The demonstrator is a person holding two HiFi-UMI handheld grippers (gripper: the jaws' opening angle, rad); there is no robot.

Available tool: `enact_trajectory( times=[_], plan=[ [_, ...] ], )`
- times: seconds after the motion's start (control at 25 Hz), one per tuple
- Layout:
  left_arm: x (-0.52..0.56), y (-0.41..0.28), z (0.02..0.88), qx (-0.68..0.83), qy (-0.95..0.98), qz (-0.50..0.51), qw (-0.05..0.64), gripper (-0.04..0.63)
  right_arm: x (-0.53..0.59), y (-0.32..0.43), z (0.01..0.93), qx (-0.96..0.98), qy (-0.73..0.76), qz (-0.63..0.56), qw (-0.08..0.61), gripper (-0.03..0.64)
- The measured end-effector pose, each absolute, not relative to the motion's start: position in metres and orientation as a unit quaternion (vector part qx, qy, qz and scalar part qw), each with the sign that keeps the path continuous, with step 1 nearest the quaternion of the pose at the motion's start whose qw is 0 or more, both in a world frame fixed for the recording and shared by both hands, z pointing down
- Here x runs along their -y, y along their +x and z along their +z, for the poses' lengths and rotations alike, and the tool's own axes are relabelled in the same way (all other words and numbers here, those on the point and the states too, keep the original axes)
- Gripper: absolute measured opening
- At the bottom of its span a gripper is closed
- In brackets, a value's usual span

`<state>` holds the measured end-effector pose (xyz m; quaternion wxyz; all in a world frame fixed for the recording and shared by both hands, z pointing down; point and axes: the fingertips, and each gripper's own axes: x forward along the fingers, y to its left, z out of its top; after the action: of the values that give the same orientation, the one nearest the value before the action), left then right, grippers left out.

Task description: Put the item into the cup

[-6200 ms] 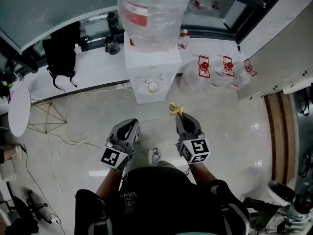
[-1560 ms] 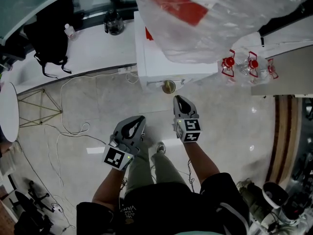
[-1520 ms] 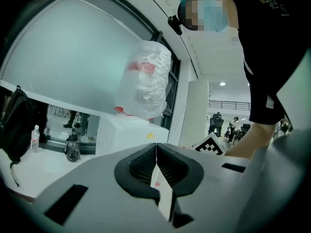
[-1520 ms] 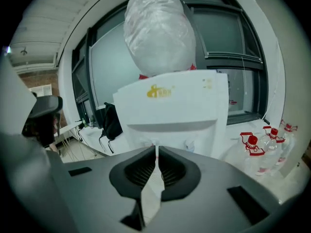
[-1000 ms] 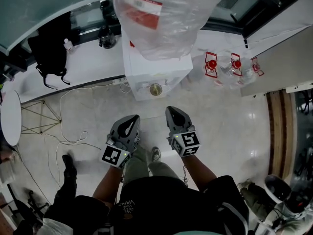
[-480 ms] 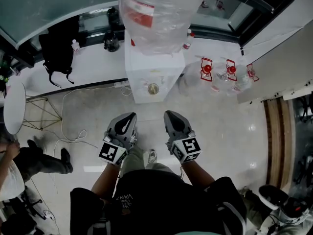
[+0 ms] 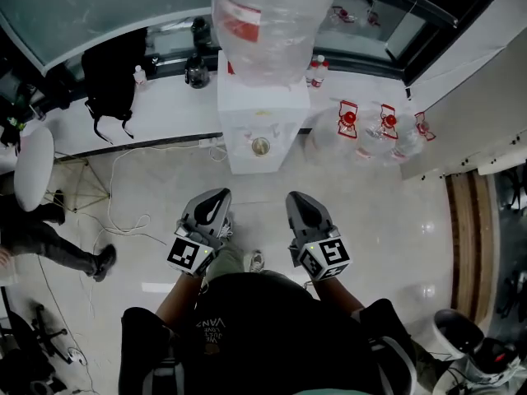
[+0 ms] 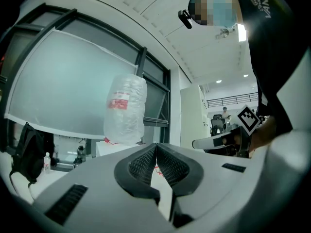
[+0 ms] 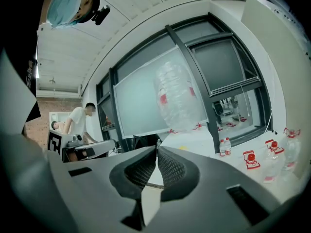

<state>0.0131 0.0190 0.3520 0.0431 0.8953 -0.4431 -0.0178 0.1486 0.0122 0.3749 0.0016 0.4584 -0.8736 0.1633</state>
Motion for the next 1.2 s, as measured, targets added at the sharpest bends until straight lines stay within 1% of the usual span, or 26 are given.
enact_trajectory(
  times=[0.6, 1.2],
  plan=[
    [-0.073, 0.018, 0.339, 0.451, 0.891, -0.013, 0.044, 0.02, -0.057, 0.175, 0.363, 0.87, 0.466, 0.161, 0.017, 0.046],
    [-0.069, 0.007, 0.331, 0.463, 0.885, -0.018, 0.042, 0.02, -0.048, 0.167, 0.359, 0.872, 0.463, 0.159, 0.026, 0.044]
  ],
)
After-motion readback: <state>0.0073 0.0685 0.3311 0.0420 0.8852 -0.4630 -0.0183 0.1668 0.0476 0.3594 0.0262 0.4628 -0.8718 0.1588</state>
